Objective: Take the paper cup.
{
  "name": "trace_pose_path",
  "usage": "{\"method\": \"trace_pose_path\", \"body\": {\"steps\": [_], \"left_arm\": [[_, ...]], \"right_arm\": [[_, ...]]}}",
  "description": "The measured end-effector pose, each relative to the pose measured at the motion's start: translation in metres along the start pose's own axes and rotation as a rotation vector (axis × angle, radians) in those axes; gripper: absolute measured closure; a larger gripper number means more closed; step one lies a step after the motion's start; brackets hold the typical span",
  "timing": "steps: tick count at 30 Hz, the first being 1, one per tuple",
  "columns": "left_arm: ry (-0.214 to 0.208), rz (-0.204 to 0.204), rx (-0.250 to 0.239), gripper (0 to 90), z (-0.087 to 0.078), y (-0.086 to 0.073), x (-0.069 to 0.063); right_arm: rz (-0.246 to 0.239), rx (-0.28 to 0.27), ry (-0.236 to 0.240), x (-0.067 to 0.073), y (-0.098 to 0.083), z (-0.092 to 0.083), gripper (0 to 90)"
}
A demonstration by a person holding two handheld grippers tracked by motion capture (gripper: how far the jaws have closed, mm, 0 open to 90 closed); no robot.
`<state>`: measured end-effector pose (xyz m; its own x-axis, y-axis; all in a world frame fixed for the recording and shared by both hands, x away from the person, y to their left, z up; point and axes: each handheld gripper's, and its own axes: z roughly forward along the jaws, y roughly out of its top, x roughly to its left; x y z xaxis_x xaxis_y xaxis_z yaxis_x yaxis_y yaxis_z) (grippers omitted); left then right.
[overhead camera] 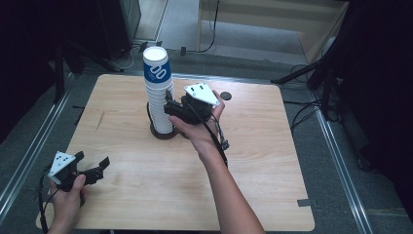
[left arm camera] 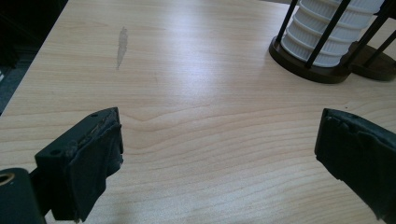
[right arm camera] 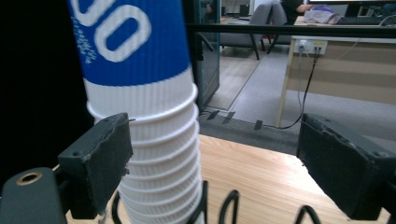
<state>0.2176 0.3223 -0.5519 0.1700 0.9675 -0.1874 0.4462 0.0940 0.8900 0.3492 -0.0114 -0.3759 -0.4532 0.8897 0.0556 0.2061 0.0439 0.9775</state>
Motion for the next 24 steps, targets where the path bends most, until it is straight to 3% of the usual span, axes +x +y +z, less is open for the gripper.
{"method": "trace_pose_path", "body": {"steps": [24], "left_arm": [[0.001, 0.002, -0.001, 1.9, 0.000, 0.000, -0.001]], "right_arm": [[0.006, 0.009, 0.029, 0.033, 0.012, 0.029, 5.7]]}}
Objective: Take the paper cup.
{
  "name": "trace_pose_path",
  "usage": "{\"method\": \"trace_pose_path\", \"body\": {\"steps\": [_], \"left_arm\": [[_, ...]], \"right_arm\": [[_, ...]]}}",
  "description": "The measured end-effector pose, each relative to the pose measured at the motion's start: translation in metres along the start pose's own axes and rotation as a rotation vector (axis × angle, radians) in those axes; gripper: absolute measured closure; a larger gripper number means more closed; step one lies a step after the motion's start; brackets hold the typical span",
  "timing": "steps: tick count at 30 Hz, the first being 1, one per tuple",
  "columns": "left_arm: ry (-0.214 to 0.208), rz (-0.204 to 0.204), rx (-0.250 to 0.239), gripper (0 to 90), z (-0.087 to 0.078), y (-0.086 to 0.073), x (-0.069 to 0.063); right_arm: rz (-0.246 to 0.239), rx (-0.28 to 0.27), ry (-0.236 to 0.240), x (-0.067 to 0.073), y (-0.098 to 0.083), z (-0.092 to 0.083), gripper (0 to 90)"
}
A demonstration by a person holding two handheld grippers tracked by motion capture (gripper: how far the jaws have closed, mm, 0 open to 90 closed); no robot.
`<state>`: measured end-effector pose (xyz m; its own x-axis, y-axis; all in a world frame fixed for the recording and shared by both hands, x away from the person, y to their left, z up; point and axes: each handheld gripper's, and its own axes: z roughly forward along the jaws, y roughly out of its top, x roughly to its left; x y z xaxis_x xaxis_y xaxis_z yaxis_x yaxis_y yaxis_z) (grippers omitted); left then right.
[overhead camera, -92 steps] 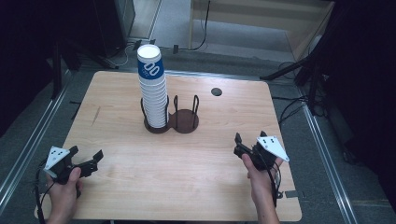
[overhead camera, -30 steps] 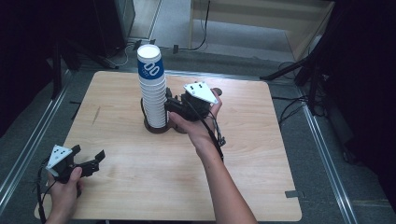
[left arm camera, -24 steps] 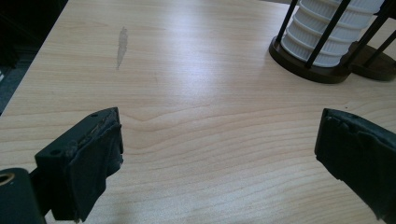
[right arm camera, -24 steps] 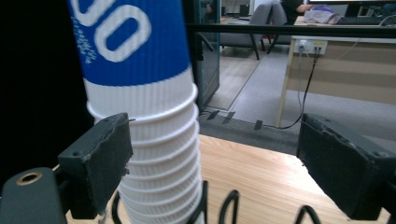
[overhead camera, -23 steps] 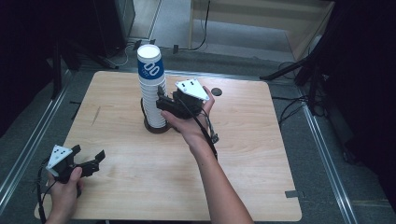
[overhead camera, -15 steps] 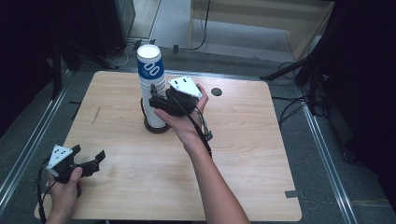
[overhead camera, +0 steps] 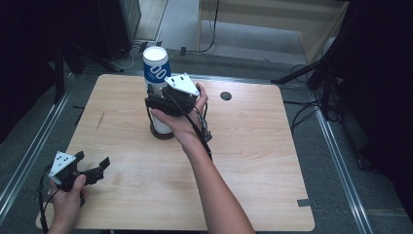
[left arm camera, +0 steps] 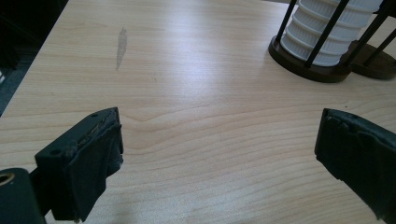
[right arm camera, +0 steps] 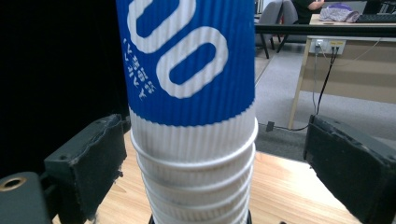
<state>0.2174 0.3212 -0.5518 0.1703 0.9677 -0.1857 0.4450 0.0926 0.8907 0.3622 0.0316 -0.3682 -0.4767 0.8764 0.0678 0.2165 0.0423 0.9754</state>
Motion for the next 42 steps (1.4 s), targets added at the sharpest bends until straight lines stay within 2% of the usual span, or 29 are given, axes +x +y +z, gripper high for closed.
{"method": "trace_pose_path", "body": {"steps": [15, 26, 35, 42], "left_arm": [[-0.002, 0.002, 0.001, 1.9, 0.000, 0.000, 0.000], [0.000, 0.005, 0.001, 1.9, 0.000, 0.000, 0.000], [-0.002, 0.004, 0.000, 1.9, 0.000, 0.000, 0.000], [-0.002, 0.004, -0.001, 1.9, 0.000, 0.000, 0.000]], "right_arm": [[-0.004, 0.003, -0.022, 0.011, 0.009, 0.019, 5.6], [0.035, -0.003, -0.029, 0.011, 0.009, 0.031, 6.7], [0.044, -0.004, -0.041, 0.012, 0.011, 0.038, 5.9], [0.045, 0.004, -0.041, 0.013, 0.008, 0.044, 11.9]]}}
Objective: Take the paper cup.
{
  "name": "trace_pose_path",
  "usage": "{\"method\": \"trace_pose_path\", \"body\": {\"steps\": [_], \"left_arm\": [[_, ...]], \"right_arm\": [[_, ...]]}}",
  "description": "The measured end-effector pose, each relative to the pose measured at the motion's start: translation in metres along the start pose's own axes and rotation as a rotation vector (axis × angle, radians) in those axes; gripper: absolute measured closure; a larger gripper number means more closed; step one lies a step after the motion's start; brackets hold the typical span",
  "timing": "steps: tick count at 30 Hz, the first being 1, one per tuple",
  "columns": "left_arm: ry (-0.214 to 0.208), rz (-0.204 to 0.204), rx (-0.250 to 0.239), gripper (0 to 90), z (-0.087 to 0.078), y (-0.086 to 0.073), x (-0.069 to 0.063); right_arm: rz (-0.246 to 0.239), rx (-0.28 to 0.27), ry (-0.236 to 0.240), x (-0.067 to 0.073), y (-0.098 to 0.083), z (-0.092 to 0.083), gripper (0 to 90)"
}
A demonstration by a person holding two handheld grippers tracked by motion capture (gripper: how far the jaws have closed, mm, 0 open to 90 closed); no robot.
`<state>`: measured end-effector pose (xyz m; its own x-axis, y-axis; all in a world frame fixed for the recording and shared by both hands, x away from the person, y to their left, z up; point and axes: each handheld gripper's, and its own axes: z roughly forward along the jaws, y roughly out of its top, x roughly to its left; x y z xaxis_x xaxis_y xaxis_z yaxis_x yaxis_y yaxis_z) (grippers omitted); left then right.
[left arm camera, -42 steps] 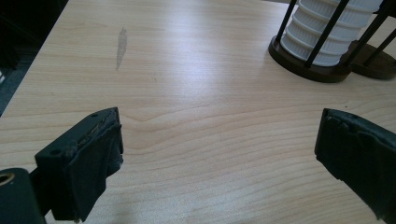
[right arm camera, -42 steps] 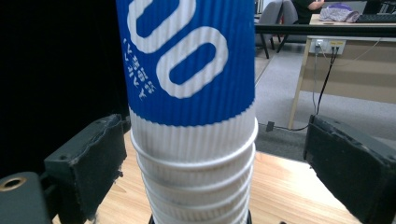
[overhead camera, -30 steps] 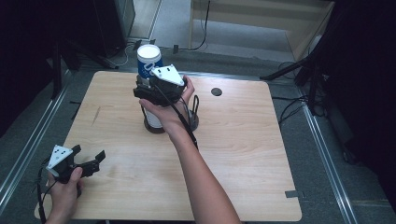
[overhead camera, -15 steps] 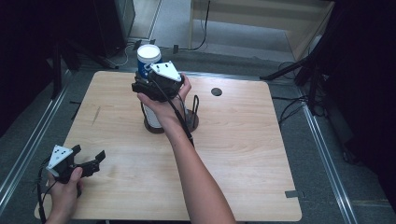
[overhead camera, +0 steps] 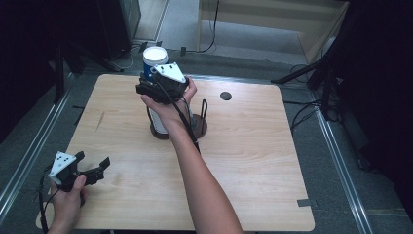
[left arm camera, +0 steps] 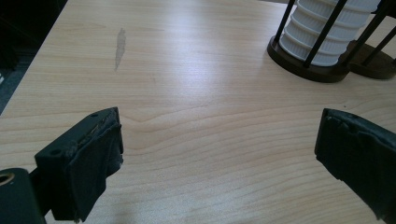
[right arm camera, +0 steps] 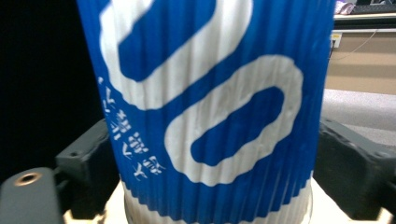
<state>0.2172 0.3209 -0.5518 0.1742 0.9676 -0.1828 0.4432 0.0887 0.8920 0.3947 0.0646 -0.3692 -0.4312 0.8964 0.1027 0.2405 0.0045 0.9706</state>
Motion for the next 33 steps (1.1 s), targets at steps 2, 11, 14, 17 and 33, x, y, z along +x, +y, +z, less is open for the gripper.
{"method": "trace_pose_path", "body": {"steps": [2, 11, 14, 17, 33], "left_arm": [[-0.001, -0.001, 0.000, 1.9, 0.000, 0.000, 0.000], [-0.004, 0.001, 0.000, 1.9, 0.000, 0.000, 0.000], [-0.004, 0.000, 0.000, 1.9, 0.000, 0.000, 0.000], [-0.004, 0.000, 0.001, 1.9, 0.000, 0.000, 0.000], [-0.002, 0.002, 0.002, 1.9, 0.000, 0.000, 0.000]], "right_arm": [[0.008, -0.003, 0.002, 0.000, 0.000, 0.000, 13.2], [-0.030, -0.017, -0.006, 0.003, 0.001, -0.001, 17.6], [-0.033, -0.018, -0.003, 0.003, 0.002, -0.002, 17.6], [-0.037, -0.008, -0.002, 0.003, 0.003, -0.001, 17.8], [-0.039, -0.051, 0.008, 0.003, 0.021, -0.008, 19.9]]}}
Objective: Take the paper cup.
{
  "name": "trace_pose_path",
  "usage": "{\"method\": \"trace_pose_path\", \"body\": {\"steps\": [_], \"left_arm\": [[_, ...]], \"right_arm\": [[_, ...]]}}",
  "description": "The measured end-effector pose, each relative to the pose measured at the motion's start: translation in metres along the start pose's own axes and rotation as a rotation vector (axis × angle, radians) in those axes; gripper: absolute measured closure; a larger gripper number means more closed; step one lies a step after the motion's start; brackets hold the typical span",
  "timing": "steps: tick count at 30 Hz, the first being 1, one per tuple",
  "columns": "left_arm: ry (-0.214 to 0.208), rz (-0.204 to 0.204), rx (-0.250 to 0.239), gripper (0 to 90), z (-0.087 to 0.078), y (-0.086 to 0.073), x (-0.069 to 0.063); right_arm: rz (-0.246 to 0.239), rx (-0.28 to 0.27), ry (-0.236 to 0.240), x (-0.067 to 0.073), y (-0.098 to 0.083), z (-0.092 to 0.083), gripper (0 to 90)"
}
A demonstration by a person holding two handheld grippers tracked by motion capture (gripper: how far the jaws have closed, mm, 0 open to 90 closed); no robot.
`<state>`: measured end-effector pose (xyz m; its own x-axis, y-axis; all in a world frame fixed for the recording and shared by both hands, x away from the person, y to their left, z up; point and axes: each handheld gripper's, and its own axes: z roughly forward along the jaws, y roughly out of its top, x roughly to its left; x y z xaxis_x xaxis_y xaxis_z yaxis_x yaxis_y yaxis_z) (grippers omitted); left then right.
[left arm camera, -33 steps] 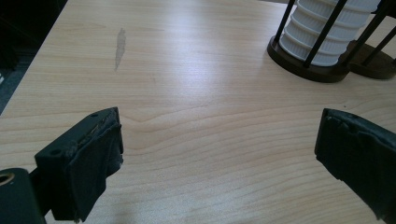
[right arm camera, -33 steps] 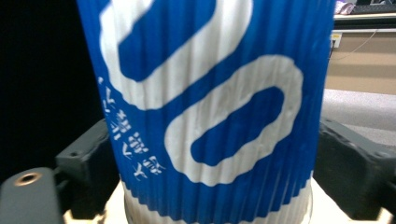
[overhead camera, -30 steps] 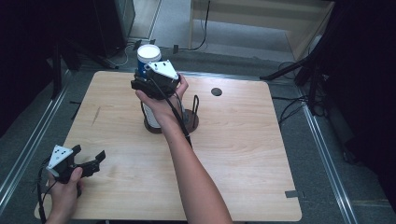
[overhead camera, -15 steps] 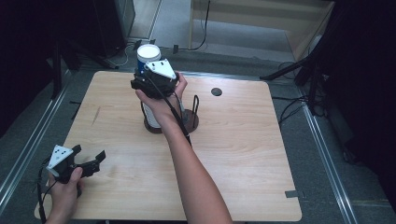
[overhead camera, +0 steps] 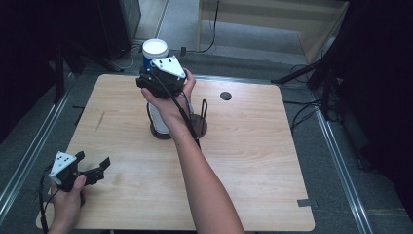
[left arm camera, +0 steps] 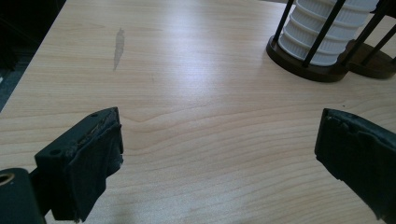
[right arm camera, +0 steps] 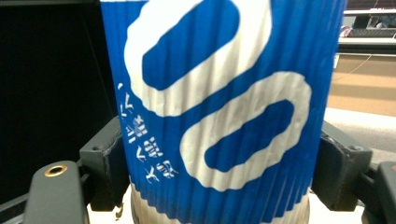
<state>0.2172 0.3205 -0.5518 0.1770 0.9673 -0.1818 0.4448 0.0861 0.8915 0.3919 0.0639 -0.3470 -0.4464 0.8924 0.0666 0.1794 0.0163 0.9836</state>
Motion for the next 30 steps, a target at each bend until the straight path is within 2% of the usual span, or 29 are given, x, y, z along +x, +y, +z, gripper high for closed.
{"method": "trace_pose_path", "body": {"steps": [11, 16, 26, 30], "left_arm": [[-0.004, -0.003, -0.001, 1.9, 0.000, 0.000, 0.000], [-0.008, -0.003, 0.001, 1.9, 0.000, 0.000, 0.001], [-0.008, 0.003, 0.003, 1.9, 0.000, 0.000, 0.000], [-0.008, 0.002, 0.002, 1.9, 0.000, 0.000, 0.000]], "right_arm": [[-0.029, -0.041, -0.022, 0.003, 0.018, -0.004, 20.3], [-0.003, -0.047, -0.024, 0.003, 0.024, -0.004, 20.3], [-0.005, -0.066, -0.024, 0.002, 0.034, -0.008, 20.3], [0.014, -0.074, -0.019, 0.000, 0.040, -0.010, 20.4]]}}
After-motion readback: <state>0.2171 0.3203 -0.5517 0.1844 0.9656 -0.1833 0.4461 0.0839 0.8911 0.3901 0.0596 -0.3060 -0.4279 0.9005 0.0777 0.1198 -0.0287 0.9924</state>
